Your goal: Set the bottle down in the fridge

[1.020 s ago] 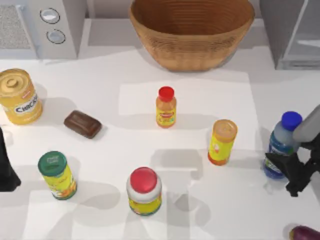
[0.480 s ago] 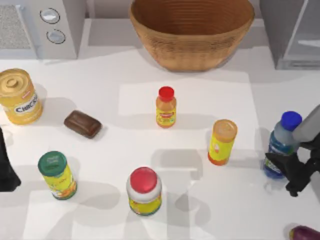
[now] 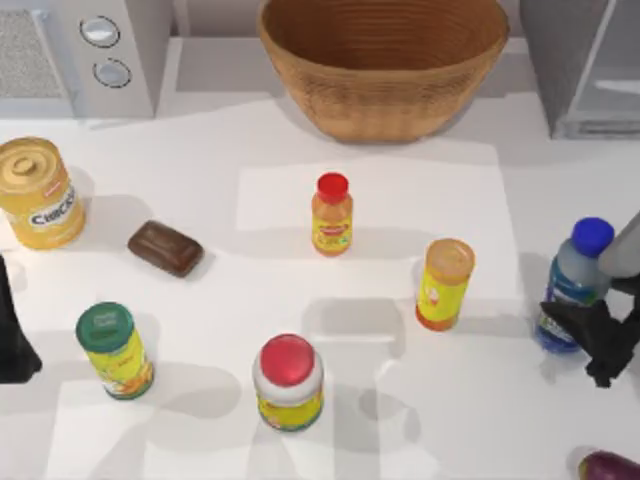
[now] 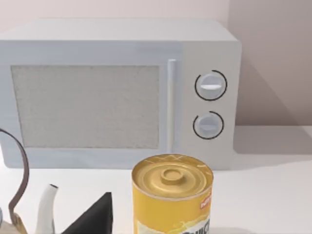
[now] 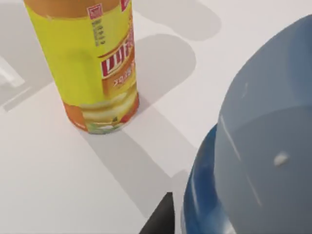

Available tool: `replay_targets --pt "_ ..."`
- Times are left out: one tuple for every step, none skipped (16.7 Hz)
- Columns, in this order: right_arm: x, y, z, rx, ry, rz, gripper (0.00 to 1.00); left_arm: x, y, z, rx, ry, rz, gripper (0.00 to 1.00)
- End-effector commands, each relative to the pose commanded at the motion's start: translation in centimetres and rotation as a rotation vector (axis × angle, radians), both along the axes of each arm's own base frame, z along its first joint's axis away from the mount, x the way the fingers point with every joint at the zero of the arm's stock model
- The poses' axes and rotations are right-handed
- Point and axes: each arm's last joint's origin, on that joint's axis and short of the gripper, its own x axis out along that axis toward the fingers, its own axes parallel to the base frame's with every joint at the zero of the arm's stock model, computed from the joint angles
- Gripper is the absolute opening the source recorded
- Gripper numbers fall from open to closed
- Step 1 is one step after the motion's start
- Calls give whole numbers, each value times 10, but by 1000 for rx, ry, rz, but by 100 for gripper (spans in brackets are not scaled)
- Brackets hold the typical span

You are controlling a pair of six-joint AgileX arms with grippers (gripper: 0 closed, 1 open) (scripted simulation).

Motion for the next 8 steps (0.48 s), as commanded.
replay_targets --pt "2 -6 3 -2 1 8 1 0 0 0 0 0 0 100" --pt "4 -14 6 -4 5 16 1 0 0 0 0 0 0 100" --pt "6 -23 10 -5 13 22 1 0 0 0 0 0 0 100" --pt "6 -33 14 -3 22 24 1 0 0 0 0 0 0 100" --pt "5 -43 19 -1 30 23 1 0 0 0 0 0 0 100" --pt "4 -53 25 3 32 20 1 0 0 0 0 0 0 100" --pt "3 -63 31 5 28 13 1 0 0 0 0 0 0 100" --pt "1 -72 36 6 20 4 1 0 0 0 0 0 0 100"
